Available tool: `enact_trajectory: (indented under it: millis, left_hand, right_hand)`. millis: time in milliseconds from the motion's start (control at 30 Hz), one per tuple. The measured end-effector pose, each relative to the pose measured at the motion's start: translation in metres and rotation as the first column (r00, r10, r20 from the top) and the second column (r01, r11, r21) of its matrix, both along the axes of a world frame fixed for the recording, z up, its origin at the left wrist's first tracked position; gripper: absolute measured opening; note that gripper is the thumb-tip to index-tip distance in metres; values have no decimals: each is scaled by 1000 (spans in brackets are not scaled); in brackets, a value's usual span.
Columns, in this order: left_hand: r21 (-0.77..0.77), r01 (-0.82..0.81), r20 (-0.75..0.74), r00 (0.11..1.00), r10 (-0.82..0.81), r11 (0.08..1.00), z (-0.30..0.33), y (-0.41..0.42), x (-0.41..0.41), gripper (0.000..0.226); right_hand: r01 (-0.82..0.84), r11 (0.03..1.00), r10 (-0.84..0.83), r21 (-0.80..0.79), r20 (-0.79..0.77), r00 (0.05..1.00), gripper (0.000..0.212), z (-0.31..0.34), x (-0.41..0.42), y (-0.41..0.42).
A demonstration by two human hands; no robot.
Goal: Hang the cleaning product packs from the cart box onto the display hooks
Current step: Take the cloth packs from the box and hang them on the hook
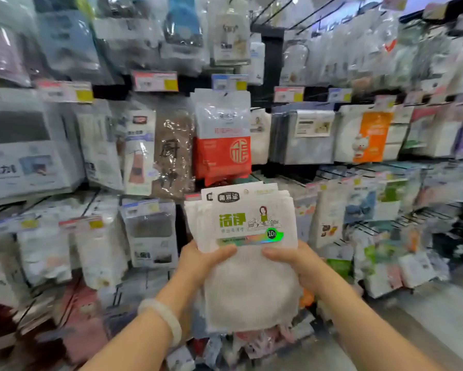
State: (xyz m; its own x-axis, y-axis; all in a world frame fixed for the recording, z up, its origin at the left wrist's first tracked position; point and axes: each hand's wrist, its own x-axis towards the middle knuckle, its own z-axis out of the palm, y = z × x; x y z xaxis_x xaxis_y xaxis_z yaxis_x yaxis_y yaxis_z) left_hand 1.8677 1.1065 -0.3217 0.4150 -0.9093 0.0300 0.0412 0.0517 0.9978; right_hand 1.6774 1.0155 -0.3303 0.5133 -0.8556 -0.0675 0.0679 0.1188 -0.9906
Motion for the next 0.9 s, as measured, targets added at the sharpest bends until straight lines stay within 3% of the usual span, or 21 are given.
enact_trajectory:
  millis: [267,400,533,700,833,900]
  left_hand:
    - [-80,263,60,964,-259,961,24,-110,-111,31]
    - [-121,281,30,960,-280,952,28,-167,-135,25]
    - [-167,236,22,972,-236,957,45,-232,-131,26]
    - [-245,149,30,989,-146,958,64,-300,-109,38]
    - [-249,63,-4,998,-67,967,66,-329,-94,35]
    - [-258,16,-45,999,-28,966,69,-340,-84,33]
  right_hand:
    - [197,980,-194,-35,77,978,49,19,-128,-61]
    - [270,961,-263,-58,100,960,51,23,-152,-113]
    - [240,967,-231,-87,102,967,39,43,-146,-179]
    - [182,973,-167,-144,105,980,50,66,-121,-261]
    - [77,990,-57,-122,153,987,40,70,-100,-303]
    - [22,993,-1,-119,174,985,58,73,-87,-322]
